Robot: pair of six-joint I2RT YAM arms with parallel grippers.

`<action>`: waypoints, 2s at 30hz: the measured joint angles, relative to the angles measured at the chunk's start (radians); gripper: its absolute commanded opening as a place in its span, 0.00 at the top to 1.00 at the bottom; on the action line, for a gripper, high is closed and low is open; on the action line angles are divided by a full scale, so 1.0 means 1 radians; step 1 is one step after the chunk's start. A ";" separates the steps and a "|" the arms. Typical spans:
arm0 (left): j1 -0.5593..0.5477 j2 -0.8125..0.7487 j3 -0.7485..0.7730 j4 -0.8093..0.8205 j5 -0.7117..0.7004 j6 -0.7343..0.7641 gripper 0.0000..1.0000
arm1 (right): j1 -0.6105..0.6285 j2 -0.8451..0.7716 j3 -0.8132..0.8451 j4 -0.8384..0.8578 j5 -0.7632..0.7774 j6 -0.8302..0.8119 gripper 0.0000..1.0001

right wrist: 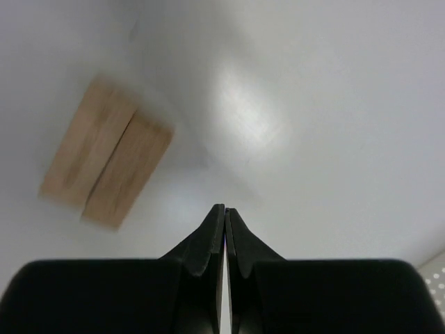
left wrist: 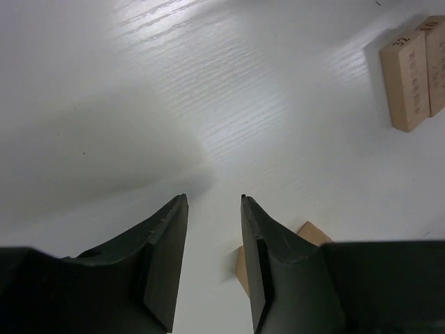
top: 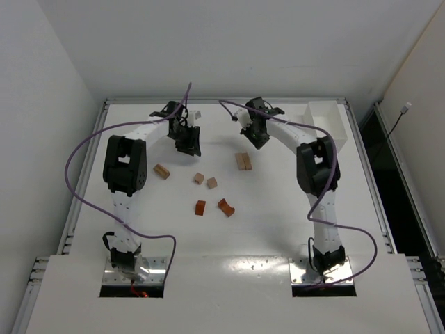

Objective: Build the wood block tower

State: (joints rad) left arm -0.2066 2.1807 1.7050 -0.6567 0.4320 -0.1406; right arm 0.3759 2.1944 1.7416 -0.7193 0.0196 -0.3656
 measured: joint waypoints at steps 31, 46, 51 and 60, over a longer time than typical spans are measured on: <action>0.006 -0.001 -0.018 0.008 -0.047 -0.029 0.58 | 0.050 0.030 -0.089 -0.053 0.098 0.563 0.80; 0.006 -0.001 -0.018 0.008 -0.055 -0.029 0.58 | 0.052 0.058 -0.039 -0.060 0.069 0.586 0.69; 0.006 -0.001 -0.018 0.008 -0.055 -0.029 0.58 | 0.052 0.062 -0.034 -0.060 0.056 0.587 0.68; 0.007 -0.030 -0.061 0.016 -0.102 -0.026 0.33 | 0.052 0.042 -0.061 -0.045 0.086 0.579 0.95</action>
State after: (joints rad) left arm -0.1993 2.1506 1.6436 -0.6411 0.3298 -0.1661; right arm 0.4278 2.2368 1.6802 -0.7643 0.1059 0.2134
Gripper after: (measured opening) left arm 0.613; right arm 0.111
